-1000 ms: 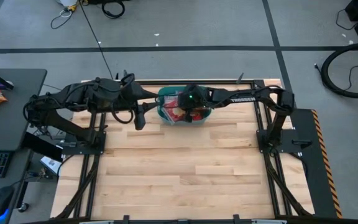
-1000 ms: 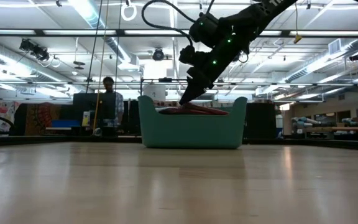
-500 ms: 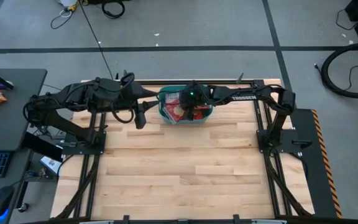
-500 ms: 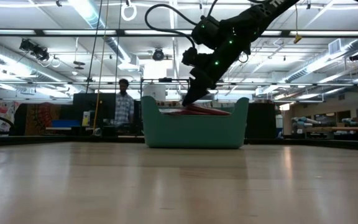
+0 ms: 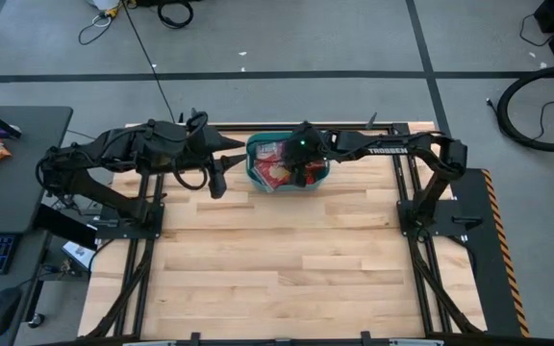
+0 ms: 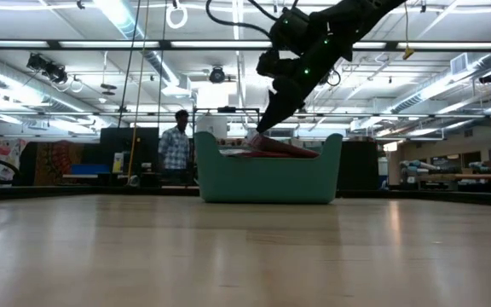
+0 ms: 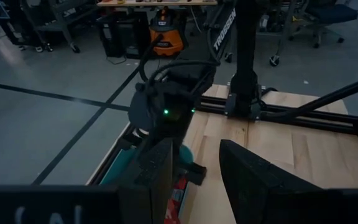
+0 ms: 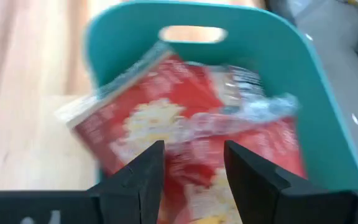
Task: Sort popcorn bags into baskets
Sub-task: Put the red popcorn bag into the blue bin
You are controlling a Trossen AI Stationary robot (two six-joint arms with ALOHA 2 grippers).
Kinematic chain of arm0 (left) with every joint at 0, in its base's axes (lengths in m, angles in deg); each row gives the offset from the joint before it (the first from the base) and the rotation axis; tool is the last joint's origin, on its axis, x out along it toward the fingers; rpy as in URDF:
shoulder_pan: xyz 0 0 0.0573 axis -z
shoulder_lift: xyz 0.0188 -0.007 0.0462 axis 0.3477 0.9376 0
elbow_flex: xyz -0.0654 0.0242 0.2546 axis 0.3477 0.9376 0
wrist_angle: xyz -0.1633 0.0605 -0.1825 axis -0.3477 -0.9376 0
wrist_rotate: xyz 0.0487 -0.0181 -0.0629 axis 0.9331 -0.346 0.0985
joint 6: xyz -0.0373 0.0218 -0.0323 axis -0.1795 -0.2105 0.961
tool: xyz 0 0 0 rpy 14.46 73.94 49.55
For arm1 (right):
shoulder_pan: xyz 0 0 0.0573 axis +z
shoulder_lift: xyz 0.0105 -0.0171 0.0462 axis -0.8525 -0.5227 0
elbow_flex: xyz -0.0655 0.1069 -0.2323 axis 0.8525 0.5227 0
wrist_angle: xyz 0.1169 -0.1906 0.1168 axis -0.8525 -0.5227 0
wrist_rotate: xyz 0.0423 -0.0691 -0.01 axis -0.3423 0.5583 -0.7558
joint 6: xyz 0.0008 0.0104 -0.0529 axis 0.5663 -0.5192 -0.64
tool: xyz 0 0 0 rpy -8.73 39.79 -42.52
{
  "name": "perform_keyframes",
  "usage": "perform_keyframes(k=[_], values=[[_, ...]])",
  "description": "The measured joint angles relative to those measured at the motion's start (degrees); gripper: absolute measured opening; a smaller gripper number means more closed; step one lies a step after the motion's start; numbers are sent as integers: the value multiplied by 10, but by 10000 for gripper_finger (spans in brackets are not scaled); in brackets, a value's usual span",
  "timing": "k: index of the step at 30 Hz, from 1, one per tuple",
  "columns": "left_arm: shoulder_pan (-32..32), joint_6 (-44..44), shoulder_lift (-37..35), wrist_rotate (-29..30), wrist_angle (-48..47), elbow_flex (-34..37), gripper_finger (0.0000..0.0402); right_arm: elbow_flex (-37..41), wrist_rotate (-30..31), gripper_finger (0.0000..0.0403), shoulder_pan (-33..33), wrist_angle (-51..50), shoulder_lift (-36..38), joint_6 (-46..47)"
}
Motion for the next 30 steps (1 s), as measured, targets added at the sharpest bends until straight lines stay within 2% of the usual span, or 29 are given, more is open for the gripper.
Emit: perform_keyframes(k=[4,11,15,20,24,30], values=[[0,0,0,5,0,0,139,0,-30,171,13,-26,0,-55],[0,-9,0,10,1,0,139,0,-30,171,36,-30,-6,-82],[0,-9,0,10,1,0,139,0,-62,171,60,-31,-6,-92],[0,-9,0,10,2,0,139,0,-65,168,85,-31,-7,-154],[0,-9,0,10,5,0,139,0,-80,165,89,-32,-29,-159],[0,-9,0,10,5,0,139,1,-38,161,83,-7,-49,-158]])
